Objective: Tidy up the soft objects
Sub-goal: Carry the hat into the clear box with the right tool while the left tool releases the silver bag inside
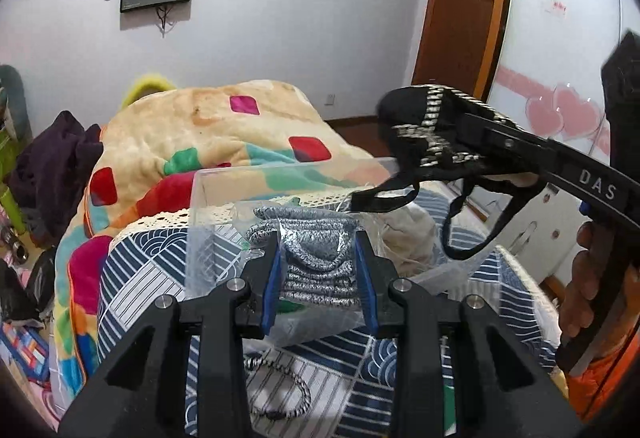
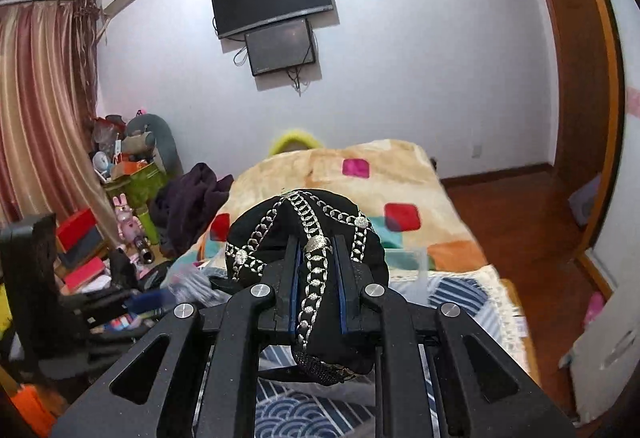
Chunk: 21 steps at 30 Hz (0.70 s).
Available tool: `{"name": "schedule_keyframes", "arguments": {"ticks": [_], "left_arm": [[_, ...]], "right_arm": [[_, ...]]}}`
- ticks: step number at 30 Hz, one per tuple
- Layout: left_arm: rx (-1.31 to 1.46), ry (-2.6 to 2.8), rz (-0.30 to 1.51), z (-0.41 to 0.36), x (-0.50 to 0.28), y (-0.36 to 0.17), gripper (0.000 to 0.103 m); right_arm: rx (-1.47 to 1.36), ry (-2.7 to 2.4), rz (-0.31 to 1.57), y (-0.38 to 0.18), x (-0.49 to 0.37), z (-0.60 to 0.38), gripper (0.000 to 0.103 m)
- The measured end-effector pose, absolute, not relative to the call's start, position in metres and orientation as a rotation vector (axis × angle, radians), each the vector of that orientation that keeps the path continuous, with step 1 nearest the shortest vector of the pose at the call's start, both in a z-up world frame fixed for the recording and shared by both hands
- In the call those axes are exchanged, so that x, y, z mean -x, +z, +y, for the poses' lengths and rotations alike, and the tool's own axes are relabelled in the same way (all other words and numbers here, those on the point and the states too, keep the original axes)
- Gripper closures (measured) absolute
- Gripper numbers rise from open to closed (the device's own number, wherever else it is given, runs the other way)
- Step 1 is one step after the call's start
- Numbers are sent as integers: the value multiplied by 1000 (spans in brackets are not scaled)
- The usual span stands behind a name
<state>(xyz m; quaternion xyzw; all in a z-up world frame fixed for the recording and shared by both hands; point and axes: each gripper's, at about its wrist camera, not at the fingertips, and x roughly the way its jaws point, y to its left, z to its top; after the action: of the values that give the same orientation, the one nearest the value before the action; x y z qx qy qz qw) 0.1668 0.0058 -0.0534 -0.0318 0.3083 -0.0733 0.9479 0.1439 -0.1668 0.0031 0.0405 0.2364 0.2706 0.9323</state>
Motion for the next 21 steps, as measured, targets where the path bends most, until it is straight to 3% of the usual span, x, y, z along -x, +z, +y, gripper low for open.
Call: {"name": "schedule_keyframes", "arguments": {"ticks": [17,21], "left_arm": [[19,-106,703,-2,-205,-82,70],[8,-115,721,-5,-202,-85,67]], "right_arm": [[38,528,725,-52,-177,-142,90],[32,529,741,-53,-173,-146,86]]}}
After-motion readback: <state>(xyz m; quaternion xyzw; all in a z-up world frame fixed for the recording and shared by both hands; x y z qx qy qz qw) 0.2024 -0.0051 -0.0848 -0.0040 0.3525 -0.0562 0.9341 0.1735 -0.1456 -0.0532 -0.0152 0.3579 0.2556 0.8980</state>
